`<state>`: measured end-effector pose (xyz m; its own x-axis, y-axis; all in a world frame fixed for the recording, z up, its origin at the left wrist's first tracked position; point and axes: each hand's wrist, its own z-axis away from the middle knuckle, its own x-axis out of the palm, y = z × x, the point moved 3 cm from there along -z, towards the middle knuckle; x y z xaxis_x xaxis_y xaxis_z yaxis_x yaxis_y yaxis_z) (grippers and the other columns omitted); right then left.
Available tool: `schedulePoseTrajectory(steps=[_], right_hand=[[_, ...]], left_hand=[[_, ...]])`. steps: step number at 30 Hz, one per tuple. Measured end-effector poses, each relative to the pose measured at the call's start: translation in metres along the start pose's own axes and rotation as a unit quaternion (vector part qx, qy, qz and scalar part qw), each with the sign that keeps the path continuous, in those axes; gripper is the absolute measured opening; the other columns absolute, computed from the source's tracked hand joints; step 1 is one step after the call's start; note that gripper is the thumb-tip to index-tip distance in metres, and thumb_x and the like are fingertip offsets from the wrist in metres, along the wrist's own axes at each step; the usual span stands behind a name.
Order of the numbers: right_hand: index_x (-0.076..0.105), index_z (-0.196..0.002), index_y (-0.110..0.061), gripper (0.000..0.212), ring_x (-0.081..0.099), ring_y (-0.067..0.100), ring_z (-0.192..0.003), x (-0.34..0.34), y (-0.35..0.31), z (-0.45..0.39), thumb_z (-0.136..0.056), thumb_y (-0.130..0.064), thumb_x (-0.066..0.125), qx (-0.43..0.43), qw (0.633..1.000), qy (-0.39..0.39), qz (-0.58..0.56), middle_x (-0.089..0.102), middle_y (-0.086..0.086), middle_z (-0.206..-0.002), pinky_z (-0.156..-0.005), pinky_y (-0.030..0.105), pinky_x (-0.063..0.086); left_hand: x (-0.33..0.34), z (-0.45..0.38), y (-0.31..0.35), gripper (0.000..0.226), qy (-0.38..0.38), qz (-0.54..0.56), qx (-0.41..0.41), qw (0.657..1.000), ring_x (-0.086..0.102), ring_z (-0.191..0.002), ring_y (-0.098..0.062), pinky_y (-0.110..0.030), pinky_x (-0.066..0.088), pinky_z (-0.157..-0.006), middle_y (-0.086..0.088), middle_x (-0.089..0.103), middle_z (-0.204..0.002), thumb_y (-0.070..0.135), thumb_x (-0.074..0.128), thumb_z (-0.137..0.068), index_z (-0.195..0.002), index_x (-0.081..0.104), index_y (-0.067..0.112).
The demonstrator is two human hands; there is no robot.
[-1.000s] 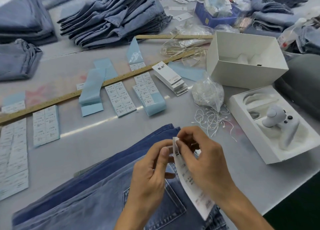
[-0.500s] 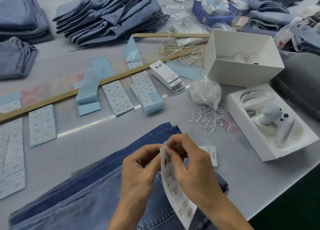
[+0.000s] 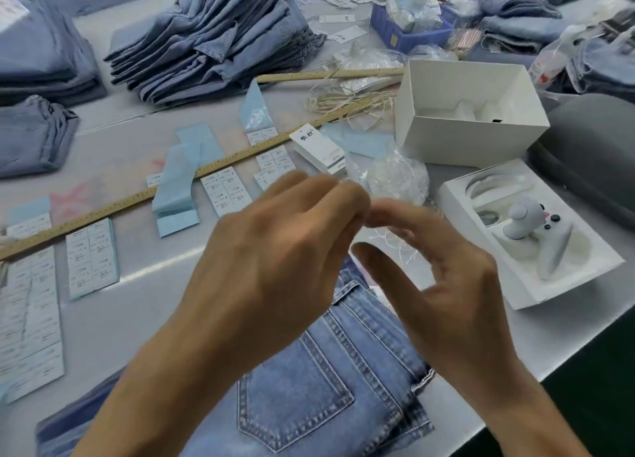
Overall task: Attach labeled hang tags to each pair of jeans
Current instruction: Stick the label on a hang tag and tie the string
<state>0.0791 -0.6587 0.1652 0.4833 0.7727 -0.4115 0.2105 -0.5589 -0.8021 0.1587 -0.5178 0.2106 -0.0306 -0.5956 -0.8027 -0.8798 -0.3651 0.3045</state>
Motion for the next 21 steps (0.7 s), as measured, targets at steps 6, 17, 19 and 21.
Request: schedulePoseTrajectory(steps=[6,17,19,21], right_hand=[[0.073,-0.1,-0.01,0.007,0.067,0.016,-0.098,-0.023,0.008,-0.012,-0.093,-0.01,0.072,-0.045,0.999,0.017,0.021,0.069,-0.001,-0.099,-0.085,0.029,0.053],[0.076,-0.097,-0.03,0.012,0.065,0.013,-0.067,-0.031,0.082,0.033,-0.092,-0.022,0.069,0.212,0.973,0.019,-0.092,0.076,0.002,-0.084,-0.067,0.019,0.054],[0.076,-0.098,-0.028,0.011,0.061,0.006,-0.061,-0.035,0.084,0.034,-0.094,-0.02,0.07,0.227,0.964,0.034,-0.131,0.077,0.002,-0.091,-0.061,0.02,0.053],[0.076,-0.097,-0.025,0.01,0.057,0.003,-0.054,-0.035,0.085,0.033,-0.094,-0.018,0.07,0.248,0.954,0.044,-0.162,0.077,0.003,-0.098,-0.057,0.025,0.054]], left_hand=[[0.021,-0.005,0.005,0.012,0.007,0.123,-0.035,0.992,0.06,-0.074,-0.021,-0.042,0.052,-0.055,0.005,0.066,-0.088,0.021,0.058,-0.1,-0.102,0.067,0.013],[0.153,0.067,-0.043,0.016,-0.16,0.146,-0.328,0.919,0.056,-0.089,-0.005,-0.029,0.05,-0.086,0.014,0.063,-0.1,0.031,0.063,-0.1,-0.114,0.069,0.026],[0.173,0.075,-0.045,0.018,-0.253,0.097,-0.325,0.906,0.052,-0.098,-0.011,-0.032,0.048,-0.087,0.013,0.054,-0.103,0.04,0.061,-0.099,-0.112,0.065,0.028],[0.178,0.073,-0.048,0.006,-0.242,0.103,-0.346,0.901,0.052,-0.097,-0.012,-0.026,0.044,-0.08,0.014,0.052,-0.1,0.035,0.062,-0.099,-0.1,0.064,0.03]])
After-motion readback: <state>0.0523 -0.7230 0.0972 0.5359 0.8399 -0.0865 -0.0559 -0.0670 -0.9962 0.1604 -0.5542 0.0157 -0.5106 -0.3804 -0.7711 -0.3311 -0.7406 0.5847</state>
